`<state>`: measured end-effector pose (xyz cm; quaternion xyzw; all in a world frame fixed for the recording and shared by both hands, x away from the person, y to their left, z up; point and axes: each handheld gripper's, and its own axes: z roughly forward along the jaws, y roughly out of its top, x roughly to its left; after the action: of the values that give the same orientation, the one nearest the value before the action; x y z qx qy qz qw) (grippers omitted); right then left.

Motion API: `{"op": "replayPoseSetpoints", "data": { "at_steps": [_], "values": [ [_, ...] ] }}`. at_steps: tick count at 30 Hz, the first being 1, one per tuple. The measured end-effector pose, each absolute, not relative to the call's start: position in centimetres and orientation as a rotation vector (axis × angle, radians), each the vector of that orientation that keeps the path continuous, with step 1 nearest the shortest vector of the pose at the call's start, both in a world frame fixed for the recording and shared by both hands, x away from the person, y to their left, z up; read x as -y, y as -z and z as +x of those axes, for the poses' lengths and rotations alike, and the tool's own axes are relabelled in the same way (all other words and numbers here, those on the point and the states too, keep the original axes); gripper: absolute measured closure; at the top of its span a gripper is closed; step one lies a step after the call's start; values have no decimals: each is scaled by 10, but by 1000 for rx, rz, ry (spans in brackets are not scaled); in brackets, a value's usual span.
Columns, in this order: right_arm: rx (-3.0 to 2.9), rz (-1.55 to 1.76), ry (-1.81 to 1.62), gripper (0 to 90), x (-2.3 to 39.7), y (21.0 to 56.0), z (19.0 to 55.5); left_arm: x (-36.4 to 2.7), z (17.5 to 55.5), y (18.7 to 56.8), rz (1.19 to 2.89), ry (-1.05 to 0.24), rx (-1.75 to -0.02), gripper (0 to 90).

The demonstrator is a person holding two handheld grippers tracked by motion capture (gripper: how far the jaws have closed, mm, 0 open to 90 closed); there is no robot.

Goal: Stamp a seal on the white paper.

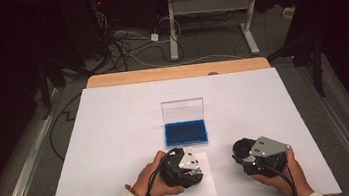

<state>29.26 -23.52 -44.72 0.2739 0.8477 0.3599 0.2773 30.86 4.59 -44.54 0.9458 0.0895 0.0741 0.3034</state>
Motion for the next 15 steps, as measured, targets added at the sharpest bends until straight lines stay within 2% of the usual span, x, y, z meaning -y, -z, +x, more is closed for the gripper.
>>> {"op": "replayPoseSetpoints", "data": {
  "at_steps": [15],
  "values": [
    [-2276, 735, -967, 385, 235, 447, 293, -45, 305, 446, 2509, -226, -237, 546]
  ]
}}
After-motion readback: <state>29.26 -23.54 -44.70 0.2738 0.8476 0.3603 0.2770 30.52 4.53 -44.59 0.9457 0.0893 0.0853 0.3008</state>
